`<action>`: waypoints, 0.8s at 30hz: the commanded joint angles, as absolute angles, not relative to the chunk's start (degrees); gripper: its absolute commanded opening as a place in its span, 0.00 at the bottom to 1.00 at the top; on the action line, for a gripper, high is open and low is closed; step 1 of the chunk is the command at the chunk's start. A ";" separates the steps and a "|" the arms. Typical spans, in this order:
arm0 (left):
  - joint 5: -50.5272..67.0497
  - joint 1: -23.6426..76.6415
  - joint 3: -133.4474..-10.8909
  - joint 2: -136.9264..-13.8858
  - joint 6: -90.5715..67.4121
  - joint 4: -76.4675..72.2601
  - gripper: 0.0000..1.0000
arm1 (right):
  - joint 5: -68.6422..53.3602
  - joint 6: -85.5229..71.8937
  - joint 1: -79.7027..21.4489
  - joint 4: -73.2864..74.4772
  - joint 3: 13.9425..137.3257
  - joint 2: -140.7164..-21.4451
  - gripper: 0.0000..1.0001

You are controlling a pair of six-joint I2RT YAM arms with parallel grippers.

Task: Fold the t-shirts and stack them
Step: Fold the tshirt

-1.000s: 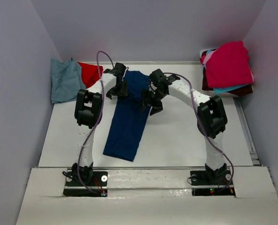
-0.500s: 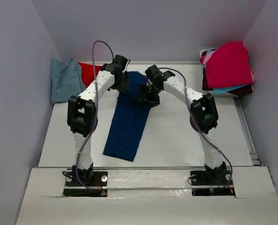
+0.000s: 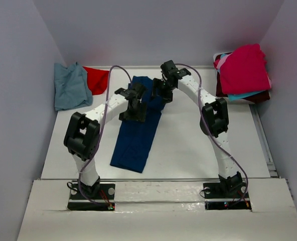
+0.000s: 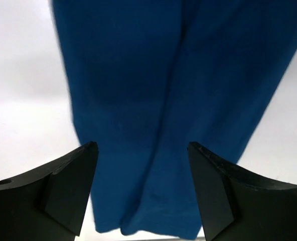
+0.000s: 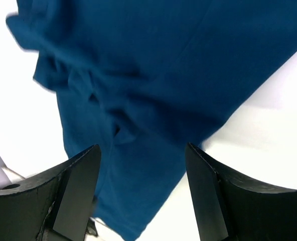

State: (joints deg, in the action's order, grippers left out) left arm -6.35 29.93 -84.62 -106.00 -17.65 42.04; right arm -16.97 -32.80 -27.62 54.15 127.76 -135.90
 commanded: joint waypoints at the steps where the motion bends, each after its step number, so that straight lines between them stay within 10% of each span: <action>1: -1.15 30.67 -76.04 -97.30 -22.41 40.70 0.83 | -17.40 -32.96 -24.97 54.58 133.76 -139.91 0.73; 24: 6.06 39.46 -59.07 -93.34 -28.12 42.80 0.84 | -22.32 -33.75 -20.40 45.88 138.69 -150.64 0.73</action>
